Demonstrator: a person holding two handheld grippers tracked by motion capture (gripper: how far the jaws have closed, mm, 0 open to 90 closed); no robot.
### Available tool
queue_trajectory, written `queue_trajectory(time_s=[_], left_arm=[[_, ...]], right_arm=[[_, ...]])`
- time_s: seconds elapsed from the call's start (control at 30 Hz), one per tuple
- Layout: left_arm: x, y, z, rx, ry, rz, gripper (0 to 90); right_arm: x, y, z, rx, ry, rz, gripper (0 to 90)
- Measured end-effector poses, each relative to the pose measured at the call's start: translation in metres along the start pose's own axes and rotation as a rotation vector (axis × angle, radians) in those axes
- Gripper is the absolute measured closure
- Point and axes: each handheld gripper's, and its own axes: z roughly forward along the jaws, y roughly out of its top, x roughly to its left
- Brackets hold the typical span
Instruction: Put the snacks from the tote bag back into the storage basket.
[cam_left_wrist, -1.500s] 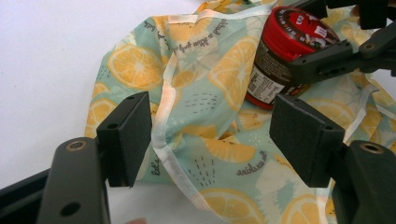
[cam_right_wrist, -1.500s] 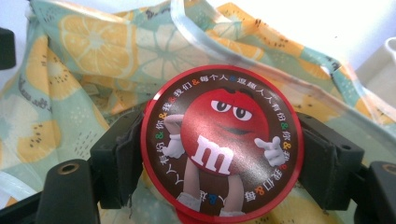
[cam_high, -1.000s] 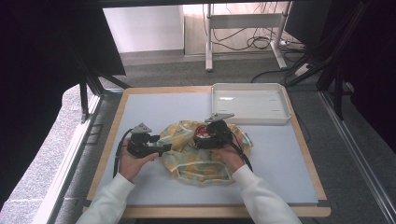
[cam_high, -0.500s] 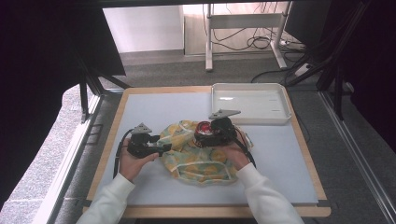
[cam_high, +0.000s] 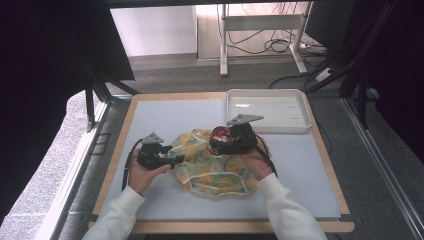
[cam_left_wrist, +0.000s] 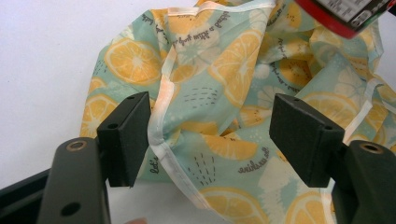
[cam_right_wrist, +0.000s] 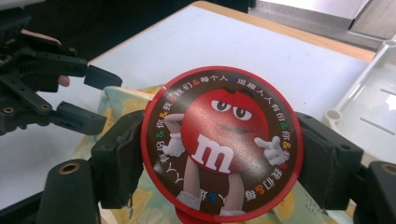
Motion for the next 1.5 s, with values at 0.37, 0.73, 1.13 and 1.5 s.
queue_trajectory(time_s=[0.37, 0.73, 1.13, 1.5], left_arm=[[0.0, 0.0, 0.0, 0.001, 0.001, 0.002, 30.6], [0.0, 0.0, 0.001, 0.006, 0.004, 0.001, 30.6], [0.0, 0.0, 0.002, 0.009, 0.002, 0.004, 30.6], [-0.002, 0.002, 0.005, 0.009, -0.002, 0.002, 30.5]], right_arm=[[-0.003, 0.006, -0.012, -0.024, 0.012, -0.013, 24.0], [-0.013, 0.012, -0.025, -0.057, -0.001, 0.002, 24.1], [-0.027, 0.013, -0.031, -0.064, -0.019, 0.022, 24.1], [-0.042, 0.012, -0.033, -0.07, -0.044, 0.048, 24.1]])
